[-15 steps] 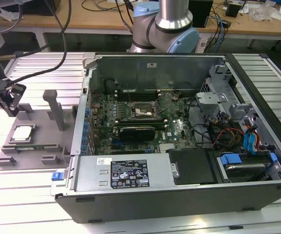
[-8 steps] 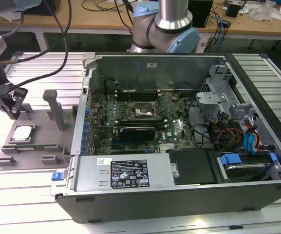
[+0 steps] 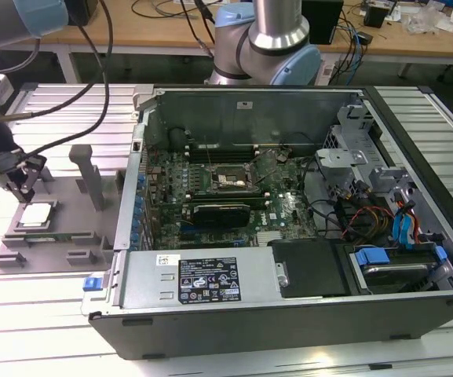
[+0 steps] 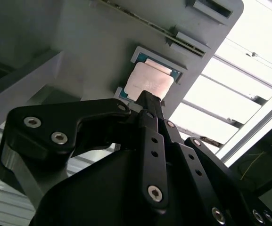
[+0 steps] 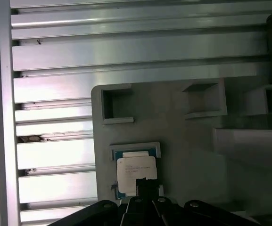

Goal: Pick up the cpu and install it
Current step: 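Pick up the cpu and move it towards the insertion slot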

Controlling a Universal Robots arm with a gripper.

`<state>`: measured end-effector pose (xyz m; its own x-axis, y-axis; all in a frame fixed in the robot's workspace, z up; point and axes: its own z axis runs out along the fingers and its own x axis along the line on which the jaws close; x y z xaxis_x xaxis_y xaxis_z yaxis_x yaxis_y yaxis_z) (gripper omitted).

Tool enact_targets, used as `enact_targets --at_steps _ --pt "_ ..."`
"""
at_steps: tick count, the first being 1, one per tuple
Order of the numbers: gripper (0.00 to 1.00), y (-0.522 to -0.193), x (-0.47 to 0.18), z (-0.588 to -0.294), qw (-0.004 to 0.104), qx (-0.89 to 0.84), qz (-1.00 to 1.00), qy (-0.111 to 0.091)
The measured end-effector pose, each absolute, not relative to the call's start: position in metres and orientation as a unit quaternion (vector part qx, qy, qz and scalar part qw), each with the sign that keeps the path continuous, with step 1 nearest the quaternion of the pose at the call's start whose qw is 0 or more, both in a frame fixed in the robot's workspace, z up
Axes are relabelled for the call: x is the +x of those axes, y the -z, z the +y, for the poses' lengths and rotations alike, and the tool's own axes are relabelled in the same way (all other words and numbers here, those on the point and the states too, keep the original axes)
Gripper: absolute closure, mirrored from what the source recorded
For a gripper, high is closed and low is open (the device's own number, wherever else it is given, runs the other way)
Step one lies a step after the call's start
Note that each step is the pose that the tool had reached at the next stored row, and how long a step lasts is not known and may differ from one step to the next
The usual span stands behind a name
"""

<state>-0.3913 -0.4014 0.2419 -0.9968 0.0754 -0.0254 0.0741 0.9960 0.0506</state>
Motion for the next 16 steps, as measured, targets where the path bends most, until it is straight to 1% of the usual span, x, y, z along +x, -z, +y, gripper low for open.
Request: enact_targets --at_steps 7,11,13,14,16 --pt "0.89 -0.226 -0.393 -0.405 0.014 0.037 0.999 -0.025" --pt "0.89 -0.225 -0.393 -0.405 0.014 0.037 0.999 -0.025" --pt "0.77 -0.225 -0.393 -0.405 0.014 0.037 0.999 -0.025" --pt "0.58 -0.225 -0.393 -0.405 0.014 0.037 0.999 -0.025" --pt "0.46 -0.225 -0.393 -0.405 0.014 0.037 0.999 -0.025"
